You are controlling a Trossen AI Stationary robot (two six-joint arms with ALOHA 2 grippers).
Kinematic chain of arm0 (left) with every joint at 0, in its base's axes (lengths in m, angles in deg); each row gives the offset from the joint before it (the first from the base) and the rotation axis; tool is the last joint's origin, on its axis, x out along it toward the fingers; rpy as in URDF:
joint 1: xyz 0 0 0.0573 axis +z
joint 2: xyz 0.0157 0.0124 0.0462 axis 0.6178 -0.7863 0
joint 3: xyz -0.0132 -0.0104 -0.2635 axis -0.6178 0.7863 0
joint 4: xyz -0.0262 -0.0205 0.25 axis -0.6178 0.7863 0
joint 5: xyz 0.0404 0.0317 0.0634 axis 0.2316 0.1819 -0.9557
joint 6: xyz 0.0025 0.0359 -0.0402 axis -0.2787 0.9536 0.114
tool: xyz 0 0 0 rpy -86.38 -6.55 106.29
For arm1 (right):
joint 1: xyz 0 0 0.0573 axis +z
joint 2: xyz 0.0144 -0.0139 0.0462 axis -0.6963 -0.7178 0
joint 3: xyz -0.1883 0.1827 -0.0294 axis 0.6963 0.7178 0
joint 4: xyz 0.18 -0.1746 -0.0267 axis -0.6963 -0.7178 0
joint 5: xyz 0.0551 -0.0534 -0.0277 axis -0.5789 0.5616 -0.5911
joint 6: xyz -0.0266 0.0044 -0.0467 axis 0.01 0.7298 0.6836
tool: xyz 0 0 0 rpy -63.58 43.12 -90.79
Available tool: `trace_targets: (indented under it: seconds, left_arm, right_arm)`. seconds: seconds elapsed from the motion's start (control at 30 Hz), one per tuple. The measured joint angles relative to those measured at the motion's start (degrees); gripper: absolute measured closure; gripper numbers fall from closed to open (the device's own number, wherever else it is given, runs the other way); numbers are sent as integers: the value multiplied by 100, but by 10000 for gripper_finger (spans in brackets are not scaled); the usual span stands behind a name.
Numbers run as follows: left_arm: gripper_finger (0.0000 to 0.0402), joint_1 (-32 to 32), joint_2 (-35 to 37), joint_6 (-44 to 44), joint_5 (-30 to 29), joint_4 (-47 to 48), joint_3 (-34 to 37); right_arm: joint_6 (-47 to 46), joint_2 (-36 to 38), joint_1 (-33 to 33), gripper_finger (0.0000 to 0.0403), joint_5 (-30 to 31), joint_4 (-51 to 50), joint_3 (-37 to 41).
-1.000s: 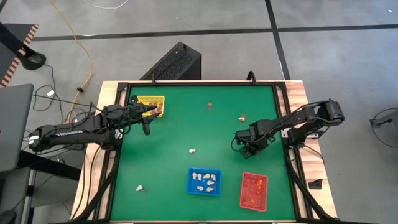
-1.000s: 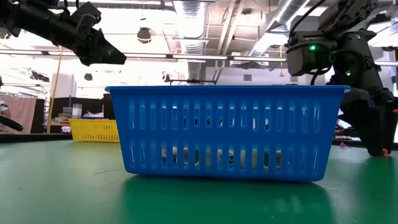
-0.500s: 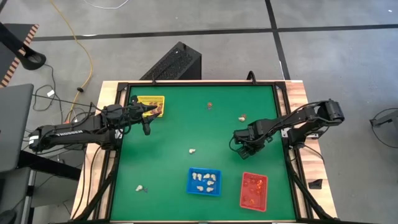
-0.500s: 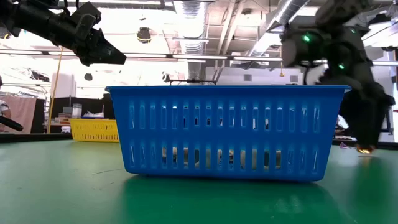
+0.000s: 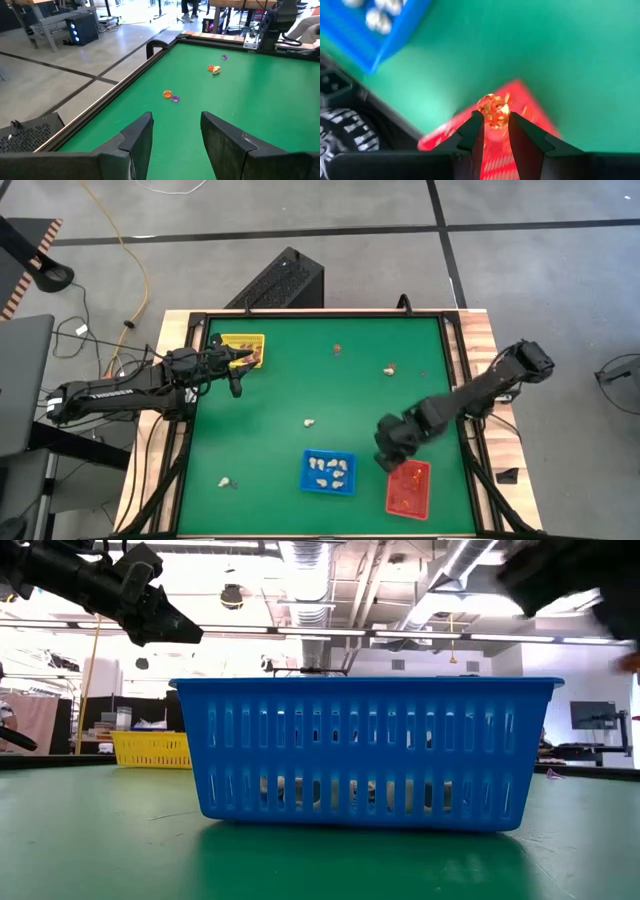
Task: Sort Halloween decoration
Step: Put the orange pumpkin toy into the orange basket, then put the white skull toy into the blue basket
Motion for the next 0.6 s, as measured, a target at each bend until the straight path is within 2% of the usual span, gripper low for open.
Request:
trace_targets:
  seconds: [0.1, 0.23, 0.4, 0.5, 0.6]
  left_arm:
    - [244, 0, -1, -15, 0, -1, 0]
    - [244, 0, 0, -34, 0, -2, 0]
    - [244, 0, 0, -232, 44, -2, 0]
    - [244, -14, -57, -268, 609, -33, 0]
    - [244, -139, -356, -266, 1498, -373, 0]
  right_arm:
    - [-836, 0, 688, 285, 235, -8, -95]
    - [-1808, -17, 1471, 284, 991, -71, -96]
    - [-2498, -17, 2018, 265, 1695, -344, -96]
    - [-2332, -17, 2161, 245, 2090, -592, -96]
    - [-1739, -17, 2271, 232, 3037, -609, -96]
